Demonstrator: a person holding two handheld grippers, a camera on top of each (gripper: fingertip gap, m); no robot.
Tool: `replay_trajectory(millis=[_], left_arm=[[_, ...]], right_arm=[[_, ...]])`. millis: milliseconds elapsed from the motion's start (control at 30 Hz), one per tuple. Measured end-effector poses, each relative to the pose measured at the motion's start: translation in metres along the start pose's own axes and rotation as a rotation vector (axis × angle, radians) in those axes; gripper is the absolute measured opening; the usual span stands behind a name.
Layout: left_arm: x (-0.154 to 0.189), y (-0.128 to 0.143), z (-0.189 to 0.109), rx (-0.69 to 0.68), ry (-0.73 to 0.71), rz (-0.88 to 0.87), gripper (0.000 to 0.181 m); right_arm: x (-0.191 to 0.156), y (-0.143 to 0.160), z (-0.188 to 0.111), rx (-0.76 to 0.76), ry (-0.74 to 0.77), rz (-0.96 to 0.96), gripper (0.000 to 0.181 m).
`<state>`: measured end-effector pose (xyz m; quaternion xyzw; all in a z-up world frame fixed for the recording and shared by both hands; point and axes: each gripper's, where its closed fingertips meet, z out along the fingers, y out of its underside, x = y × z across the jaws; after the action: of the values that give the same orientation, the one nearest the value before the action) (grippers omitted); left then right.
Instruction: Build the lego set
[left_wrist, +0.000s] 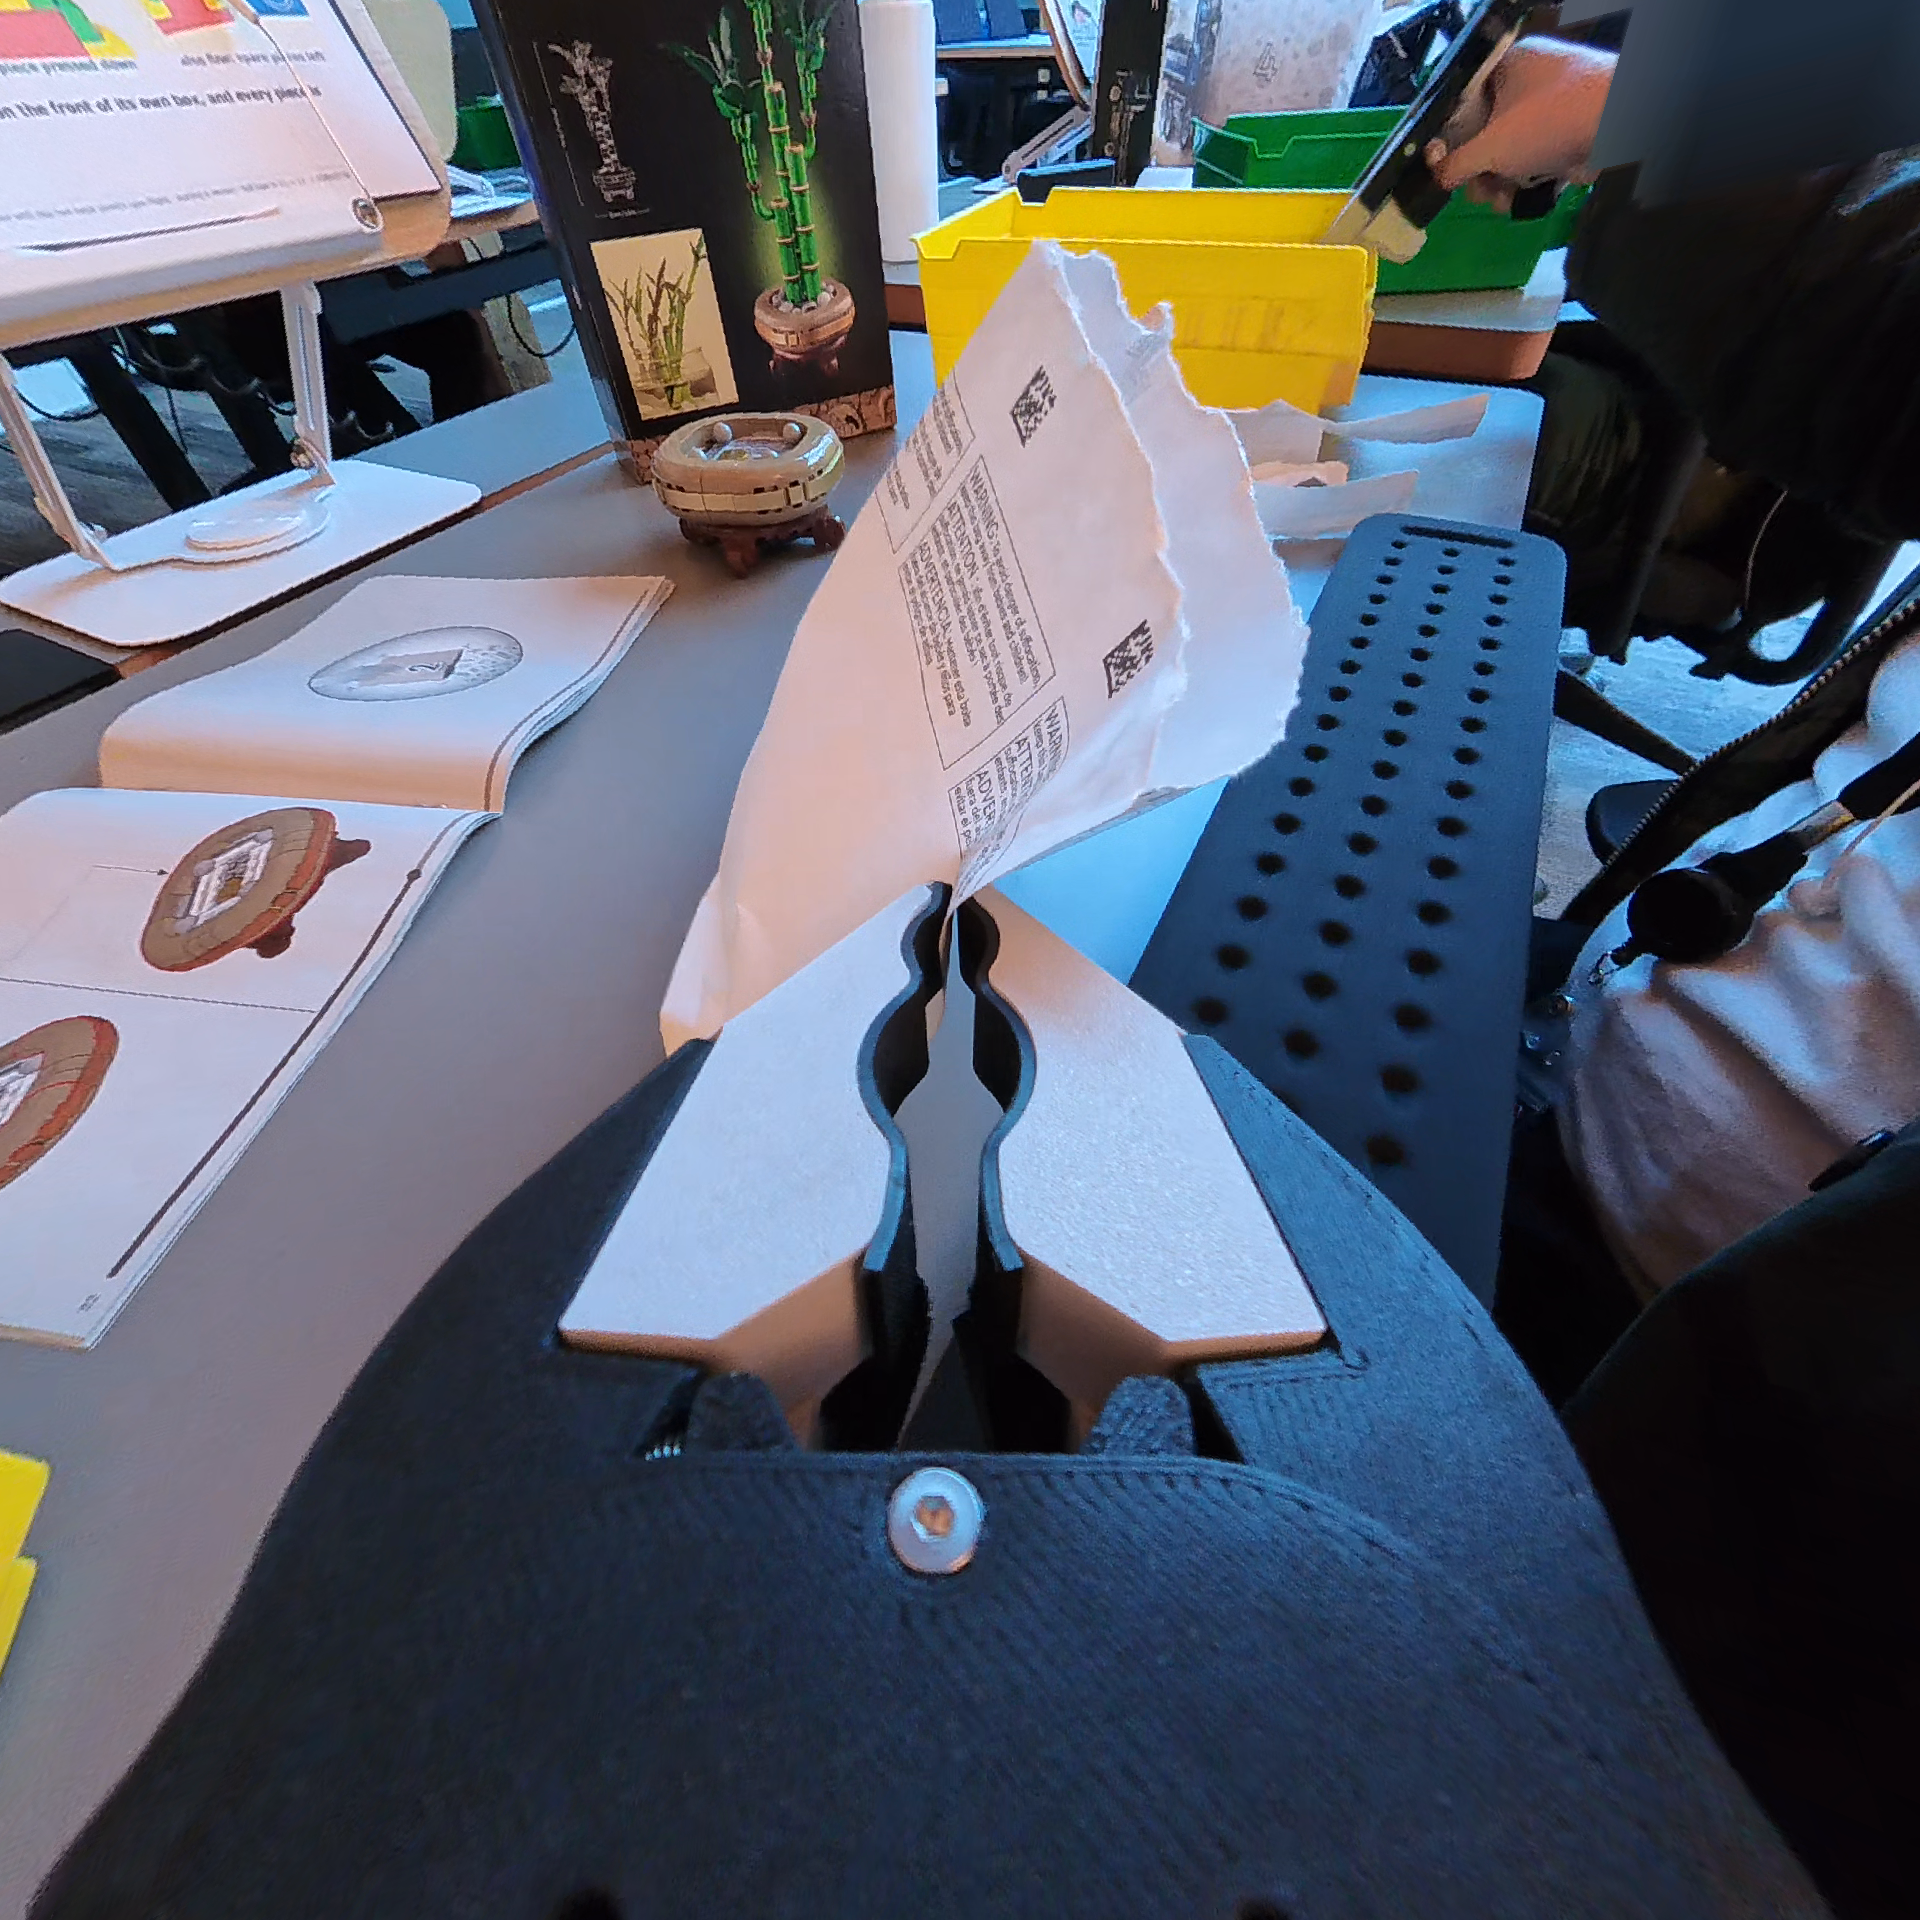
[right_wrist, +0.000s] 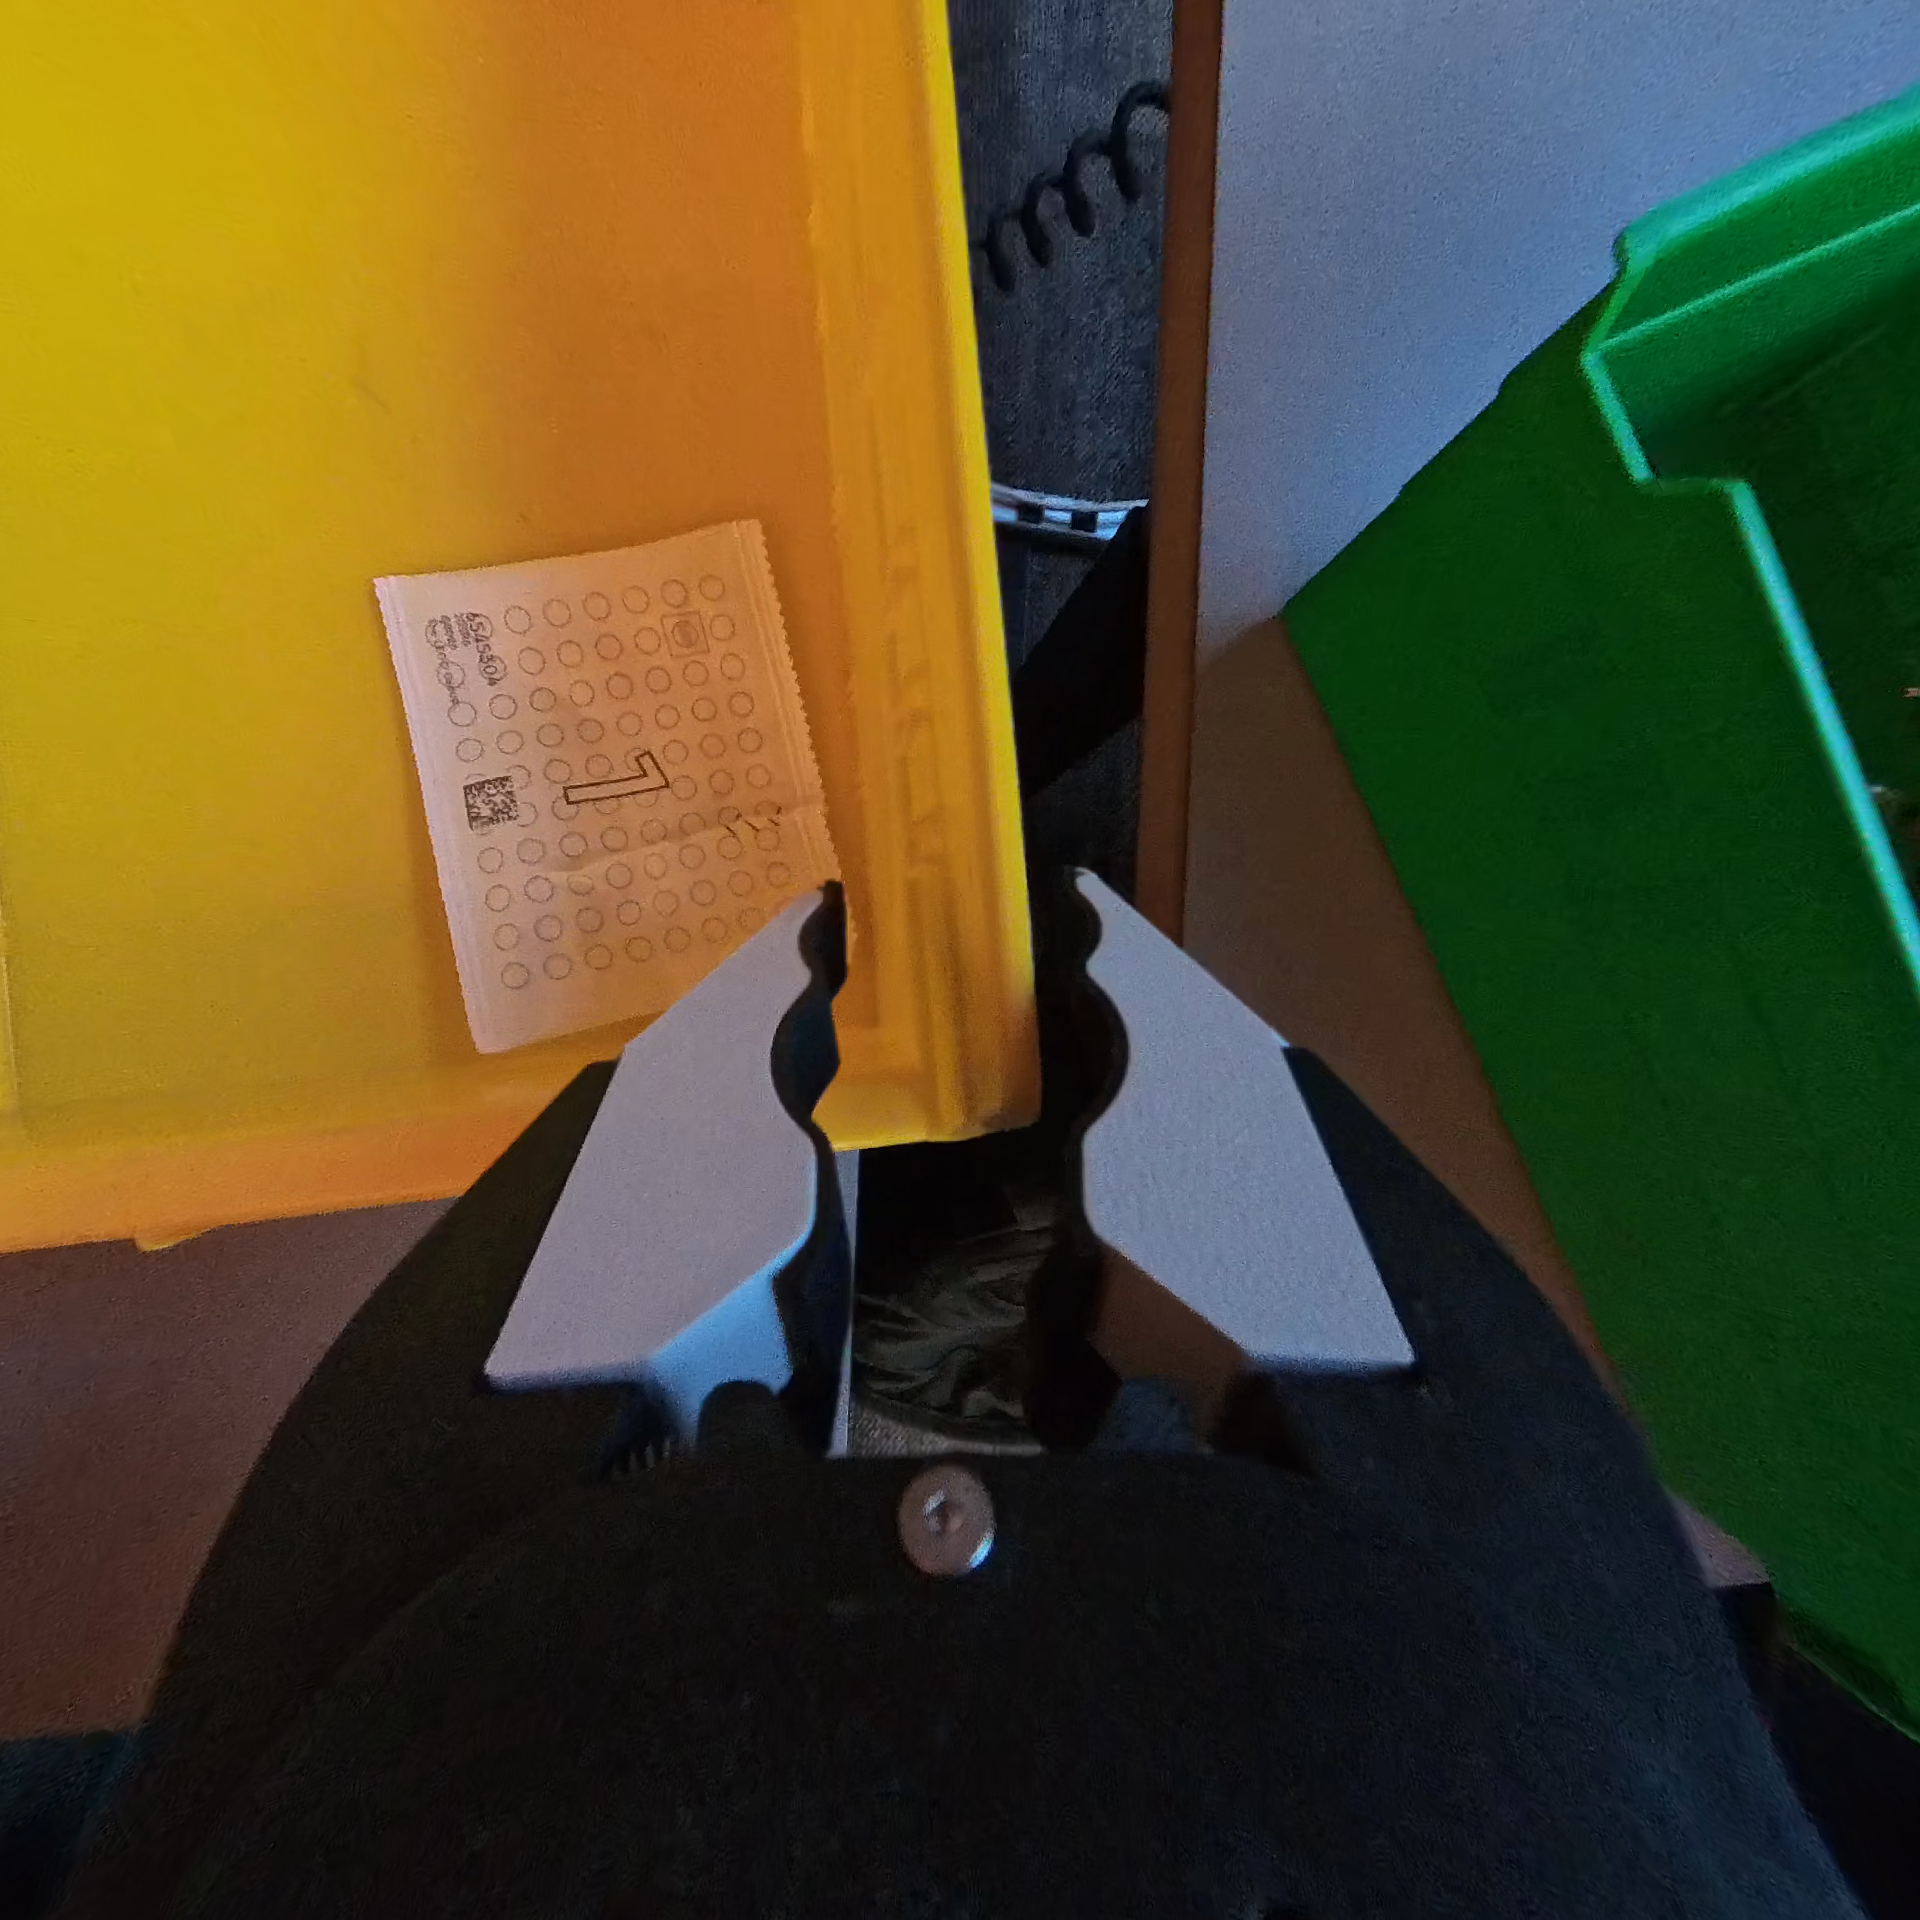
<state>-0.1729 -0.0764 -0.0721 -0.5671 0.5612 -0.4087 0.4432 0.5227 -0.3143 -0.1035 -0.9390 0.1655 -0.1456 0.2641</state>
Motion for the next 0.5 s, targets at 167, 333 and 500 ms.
replay_trajectory(millis=[167, 333, 500], left_arm=[[0.000, -0.001, -0.013, 0.032, -0.020, -0.002, 0.000], [0.002, 0.001, -0.018, 0.032, -0.027, 0.009, 0.000], [0.000, 0.000, -0.019, 0.037, -0.040, 0.001, 0.000]], right_arm=[[-0.006, 0.008, 0.005, -0.045, -0.066, 0.047, 0.012], [-0.022, 0.012, 0.000, -0.047, -0.137, 0.105, 0.004], [-0.046, 0.018, -0.008, -0.062, -0.141, 0.101, 0.004]])
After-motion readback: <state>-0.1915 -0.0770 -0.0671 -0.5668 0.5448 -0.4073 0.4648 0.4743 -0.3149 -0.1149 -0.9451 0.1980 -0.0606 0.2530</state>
